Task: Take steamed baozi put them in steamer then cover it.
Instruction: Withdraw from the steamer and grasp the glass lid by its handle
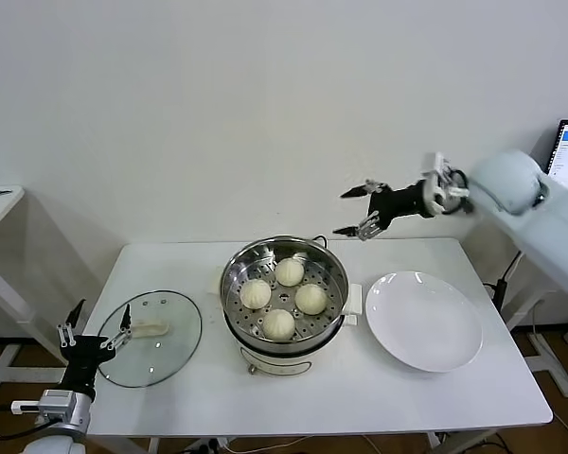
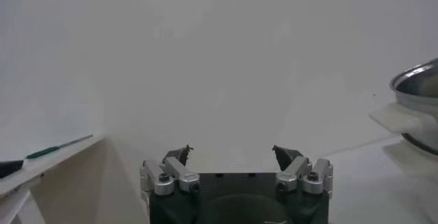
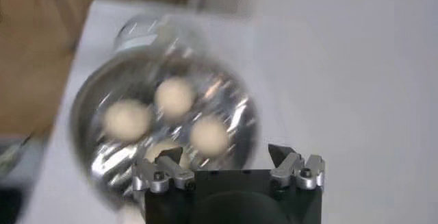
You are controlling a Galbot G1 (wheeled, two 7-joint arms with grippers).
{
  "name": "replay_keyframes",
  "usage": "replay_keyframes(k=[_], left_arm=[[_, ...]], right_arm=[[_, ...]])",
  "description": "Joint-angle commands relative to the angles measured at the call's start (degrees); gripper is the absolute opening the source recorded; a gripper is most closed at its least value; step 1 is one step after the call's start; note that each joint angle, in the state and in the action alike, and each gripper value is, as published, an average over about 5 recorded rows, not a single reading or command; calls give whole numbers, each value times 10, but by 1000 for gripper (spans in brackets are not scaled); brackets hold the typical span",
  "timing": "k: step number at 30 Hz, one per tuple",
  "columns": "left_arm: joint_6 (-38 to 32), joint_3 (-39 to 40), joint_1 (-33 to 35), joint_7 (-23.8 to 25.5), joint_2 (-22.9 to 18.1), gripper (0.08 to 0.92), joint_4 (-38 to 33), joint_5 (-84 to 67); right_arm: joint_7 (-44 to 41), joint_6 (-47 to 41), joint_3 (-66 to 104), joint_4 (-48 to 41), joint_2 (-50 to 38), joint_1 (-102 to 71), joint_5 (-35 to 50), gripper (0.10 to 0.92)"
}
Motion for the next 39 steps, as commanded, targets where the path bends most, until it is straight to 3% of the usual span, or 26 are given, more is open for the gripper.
replay_keyframes(k=[1,7,17,22,28,33,39], left_arm=[[-26,14,-7,-10,3,823,1,12],[-57,24,-14,-6,3,823,25,39],[-89,27,-16,-14,4,823,53,91],[-157,24,-13,-58,13,823,91,261],[-259,13,3,-155,33,823,162,544],[-278,11,-1,-219,46,823,214,699],[-273,3,-20,-245,46,823,242,779]], right_arm=[[367,143,545,143,25,-581,51,823],[397,216,644,196,189,-753,-36,823],[400,338,626,218,397,-866,-121,823],[403,341,610,205,435,-866,-128,823],[406,344,595,180,442,-850,-144,823],[406,345,583,167,445,-840,-151,823],[406,348,576,157,447,-833,-154,823]])
